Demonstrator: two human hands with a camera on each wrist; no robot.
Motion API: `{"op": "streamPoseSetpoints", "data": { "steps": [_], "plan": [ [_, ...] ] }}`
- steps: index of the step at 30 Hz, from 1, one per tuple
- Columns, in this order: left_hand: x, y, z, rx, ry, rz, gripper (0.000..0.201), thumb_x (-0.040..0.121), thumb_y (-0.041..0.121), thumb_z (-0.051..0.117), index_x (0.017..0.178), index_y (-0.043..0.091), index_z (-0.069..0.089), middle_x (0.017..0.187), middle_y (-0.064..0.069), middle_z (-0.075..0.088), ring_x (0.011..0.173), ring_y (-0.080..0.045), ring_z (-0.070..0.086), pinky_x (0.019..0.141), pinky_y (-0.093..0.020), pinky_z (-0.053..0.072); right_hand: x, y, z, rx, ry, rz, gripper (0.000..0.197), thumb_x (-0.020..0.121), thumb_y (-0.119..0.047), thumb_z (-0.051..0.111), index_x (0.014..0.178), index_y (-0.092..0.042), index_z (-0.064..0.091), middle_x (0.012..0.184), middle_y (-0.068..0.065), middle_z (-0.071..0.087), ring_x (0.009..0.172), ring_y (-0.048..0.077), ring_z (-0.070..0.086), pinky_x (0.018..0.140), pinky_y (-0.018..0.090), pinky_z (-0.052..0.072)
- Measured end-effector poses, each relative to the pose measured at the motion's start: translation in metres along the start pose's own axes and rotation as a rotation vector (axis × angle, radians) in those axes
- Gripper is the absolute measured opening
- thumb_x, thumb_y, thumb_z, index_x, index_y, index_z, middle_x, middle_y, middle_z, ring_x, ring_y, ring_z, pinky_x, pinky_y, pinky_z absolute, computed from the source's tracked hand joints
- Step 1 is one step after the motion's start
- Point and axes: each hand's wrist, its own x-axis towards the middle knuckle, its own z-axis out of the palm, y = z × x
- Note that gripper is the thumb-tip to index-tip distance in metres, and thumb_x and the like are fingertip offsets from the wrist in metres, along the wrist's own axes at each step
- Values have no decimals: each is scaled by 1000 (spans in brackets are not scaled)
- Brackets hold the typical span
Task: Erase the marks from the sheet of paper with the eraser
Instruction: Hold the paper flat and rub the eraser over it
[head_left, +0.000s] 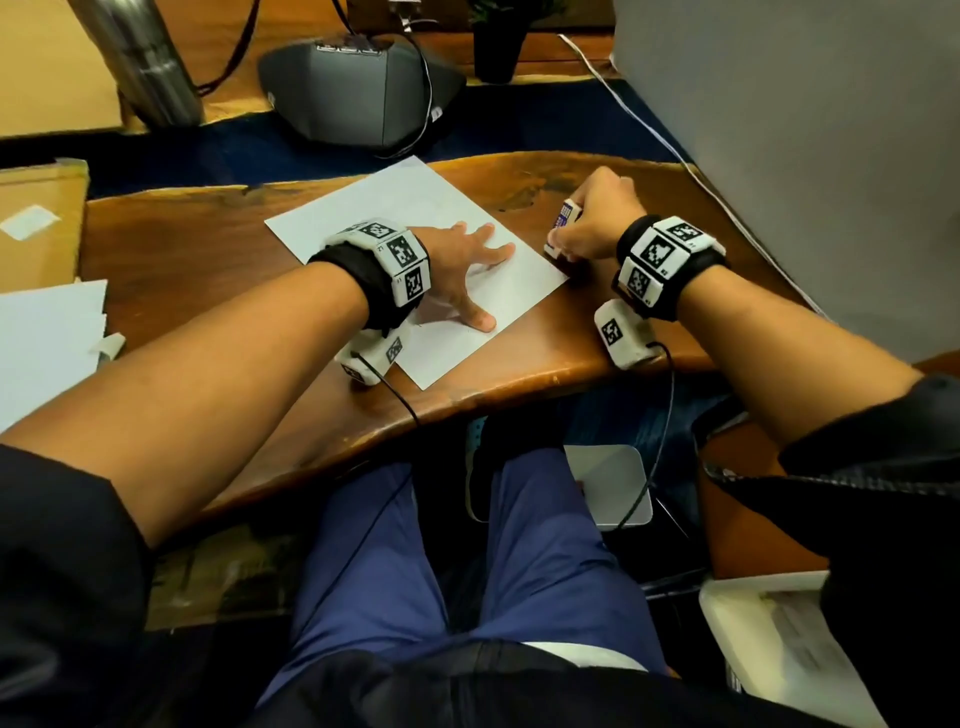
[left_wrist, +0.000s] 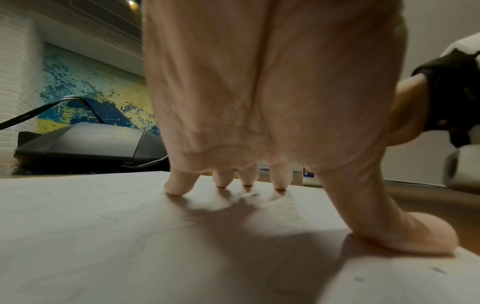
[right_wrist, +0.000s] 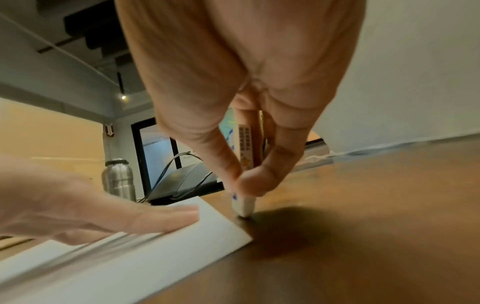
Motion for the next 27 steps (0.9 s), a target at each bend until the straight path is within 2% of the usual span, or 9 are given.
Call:
{"op": "streamPoseSetpoints", "data": {
  "steps": [3,6,9,12,15,19,21,24,27],
  "plan": [
    [1,0,0,-10,-1,-6,115,69,71,68,153,42,-3,163,6,-13,151,-24,-7,120,-55,9,-8,-4,1,104,-74,-72,34,78,-25,83,103,-7,70,94,6,71,77,12,70,55,17,52],
    [1,-1,1,-25,0,7,116,67,71,69,154,42,-3,163,7,-13,151,-24,-6,120,-54,9,-17,2,10,110,-157,-69,29,81,-24,80,102,-6,72,91,8,73,69,9,70,54,16,52],
    [2,-2,1,-32,4,3,116,67,71,69,153,43,-3,163,7,-13,151,-24,-7,120,-55,9,-9,9,-4,53,-23,-15,37,79,-29,81,108,-8,70,102,8,71,80,13,68,57,16,47],
    [3,-3,2,-30,5,0,117,66,72,69,153,43,-4,163,8,-14,151,-23,-7,119,-56,9,-12,8,-22,145,50,-52,35,81,-26,80,108,-8,68,101,7,68,85,15,69,63,20,54],
    [2,-1,1,-17,7,-5,116,67,71,69,153,42,-3,164,6,-12,151,-24,-5,119,-56,10,-27,-4,-21,251,-65,-136,21,84,-21,78,98,-7,69,90,6,69,73,13,69,59,21,56],
    [2,-1,1,-20,13,-15,116,66,72,69,153,43,-2,164,5,-11,151,-25,-4,119,-57,12,-35,-13,2,150,-244,-150,25,85,-20,76,104,-4,71,94,11,73,74,15,69,62,23,56],
    [1,-3,3,-43,25,-24,116,66,72,69,153,43,-2,164,6,-10,151,-23,-5,119,-56,11,-29,-9,7,110,-203,-93,28,84,-20,77,107,-6,69,99,10,72,78,16,69,66,24,57],
    [1,-6,7,-50,44,-35,118,64,75,68,154,42,-1,164,7,-9,151,-22,-4,119,-57,12,-19,-7,1,83,-24,-59,31,82,-23,80,108,-8,71,107,9,70,91,20,68,77,29,57],
    [3,-5,5,-31,52,-46,121,63,75,69,154,39,-1,164,4,-7,151,-23,0,119,-55,12,-17,-15,-2,121,3,-90,35,85,-24,76,116,-8,69,111,8,68,100,21,66,85,31,57]
  ]
}}
